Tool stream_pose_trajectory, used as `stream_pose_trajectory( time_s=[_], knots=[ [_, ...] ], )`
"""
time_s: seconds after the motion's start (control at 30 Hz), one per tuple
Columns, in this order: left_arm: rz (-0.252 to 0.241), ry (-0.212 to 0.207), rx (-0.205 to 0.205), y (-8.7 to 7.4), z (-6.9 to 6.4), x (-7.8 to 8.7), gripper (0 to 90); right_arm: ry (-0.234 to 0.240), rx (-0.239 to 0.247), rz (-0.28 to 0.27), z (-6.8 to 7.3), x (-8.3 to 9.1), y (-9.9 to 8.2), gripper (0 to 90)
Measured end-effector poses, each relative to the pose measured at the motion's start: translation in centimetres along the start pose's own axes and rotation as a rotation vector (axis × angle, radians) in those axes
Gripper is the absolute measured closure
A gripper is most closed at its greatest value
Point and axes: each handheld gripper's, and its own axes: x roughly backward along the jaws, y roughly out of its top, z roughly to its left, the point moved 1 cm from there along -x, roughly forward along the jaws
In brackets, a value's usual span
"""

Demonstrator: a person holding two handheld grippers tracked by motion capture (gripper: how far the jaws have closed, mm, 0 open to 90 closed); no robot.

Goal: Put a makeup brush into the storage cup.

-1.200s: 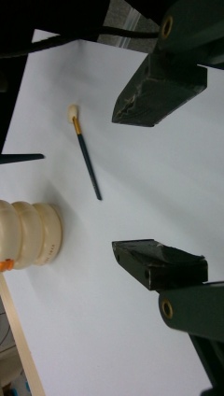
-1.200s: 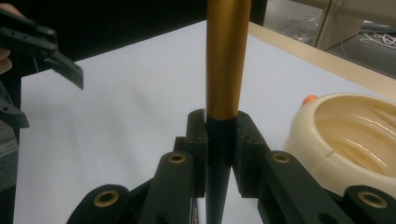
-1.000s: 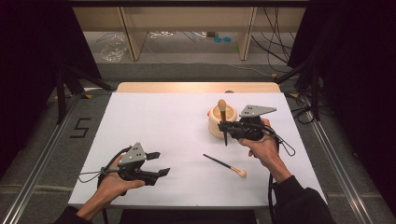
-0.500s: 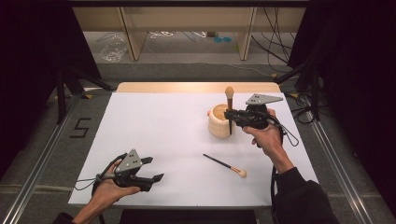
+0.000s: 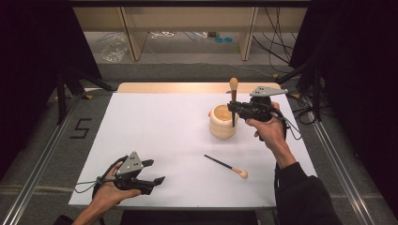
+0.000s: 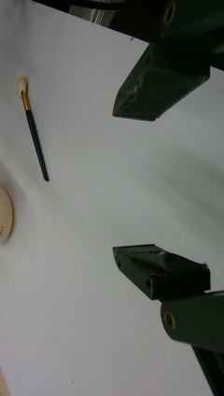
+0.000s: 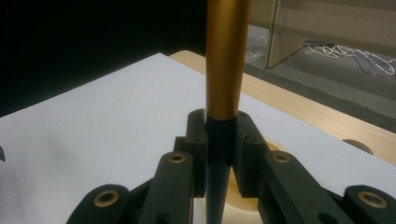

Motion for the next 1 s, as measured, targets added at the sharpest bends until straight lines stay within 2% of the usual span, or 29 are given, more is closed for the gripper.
stream_pose_trajectory(
  time_s=[0.1,0.13,0.17,0.37,0.43,0.6,0.67,1.0],
  knots=[
    [-0.011,0.003,0.011,0.1,-0.1,0.0,27.4,-0.007,-0.003,-0.013,-0.2,-0.1,0.3,79.3],
    [0.006,0.011,-0.008,0.1,0.0,0.1,27.4,-0.009,-0.004,-0.013,-0.3,-0.1,0.4,79.4],
    [-0.008,0.002,0.011,0.0,-0.1,0.0,27.4,-0.015,0.000,-0.020,-0.4,-0.2,0.6,79.4],
    [-0.005,0.006,0.005,0.1,-0.1,0.1,27.4,-0.027,-0.007,-0.022,-0.9,-0.7,1.0,79.3],
    [-0.009,0.004,0.014,0.0,-0.1,0.0,27.4,-0.032,-0.005,-0.017,-1.0,-0.8,1.2,79.3],
    [-0.002,0.001,0.003,0.0,0.0,0.1,27.3,-0.030,-0.018,-0.019,-1.2,-0.9,1.7,79.3],
    [-0.002,0.001,0.007,0.0,-0.1,0.1,27.3,-0.039,-0.008,-0.037,-1.5,-1.1,1.8,79.4],
    [-0.007,-0.009,0.009,0.0,0.0,0.0,27.2,-0.054,-0.015,-0.027,-2.2,-2.2,2.0,79.3]
  ],
)
